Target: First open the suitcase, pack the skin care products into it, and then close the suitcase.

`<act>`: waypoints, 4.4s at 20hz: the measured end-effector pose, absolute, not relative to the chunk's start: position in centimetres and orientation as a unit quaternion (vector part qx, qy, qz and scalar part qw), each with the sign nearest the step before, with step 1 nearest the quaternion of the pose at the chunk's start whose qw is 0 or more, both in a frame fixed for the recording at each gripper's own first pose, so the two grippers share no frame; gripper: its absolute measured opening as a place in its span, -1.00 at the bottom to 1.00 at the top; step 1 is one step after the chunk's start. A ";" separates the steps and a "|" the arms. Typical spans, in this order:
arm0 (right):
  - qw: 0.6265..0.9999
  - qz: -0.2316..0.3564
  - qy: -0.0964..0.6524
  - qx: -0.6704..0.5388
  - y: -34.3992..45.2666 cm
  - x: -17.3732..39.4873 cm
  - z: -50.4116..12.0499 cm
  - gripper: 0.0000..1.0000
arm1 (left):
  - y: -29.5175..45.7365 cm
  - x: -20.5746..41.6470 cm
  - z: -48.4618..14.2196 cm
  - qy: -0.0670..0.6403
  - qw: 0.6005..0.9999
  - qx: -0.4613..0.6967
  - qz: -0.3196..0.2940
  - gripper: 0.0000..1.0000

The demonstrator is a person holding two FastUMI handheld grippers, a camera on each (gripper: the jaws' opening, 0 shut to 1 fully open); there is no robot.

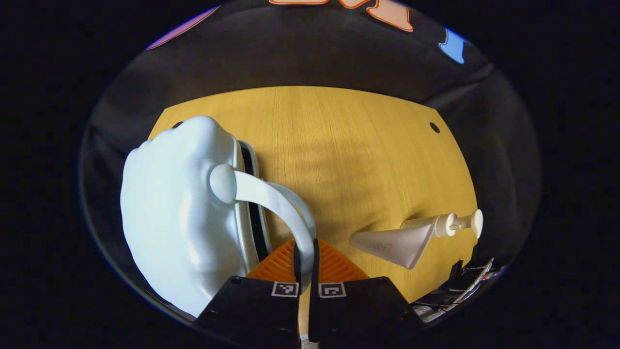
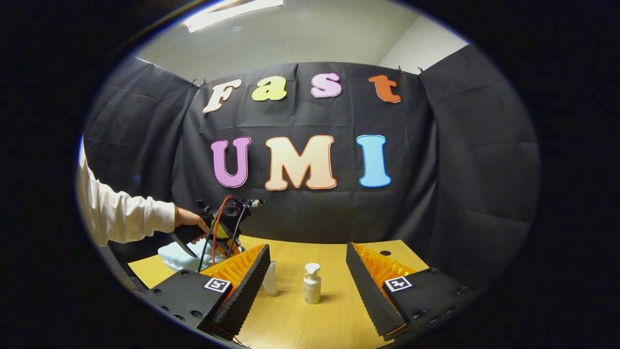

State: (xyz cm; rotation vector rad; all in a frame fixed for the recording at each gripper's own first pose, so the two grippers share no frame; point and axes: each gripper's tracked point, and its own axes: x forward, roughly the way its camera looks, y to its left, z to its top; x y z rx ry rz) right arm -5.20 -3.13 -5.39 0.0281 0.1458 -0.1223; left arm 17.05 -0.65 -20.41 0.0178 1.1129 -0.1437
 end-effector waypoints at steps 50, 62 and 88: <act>0.992 -0.074 0.104 0.002 2.4 -0.1 -8.4 0.98 | 40.2 -7.7 -23.6 0.295 0.912 -0.162 0.233 -0.71; 0.989 -0.059 0.133 0.014 -0.7 1.7 -12.0 0.99 | 24.0 0.2 -5.8 0.104 0.989 -0.024 0.107 0.91; 0.972 -0.038 0.233 0.004 -5.2 4.7 -23.6 1.00 | -13.2 16.7 -23.9 0.200 0.960 -0.032 -0.191 0.79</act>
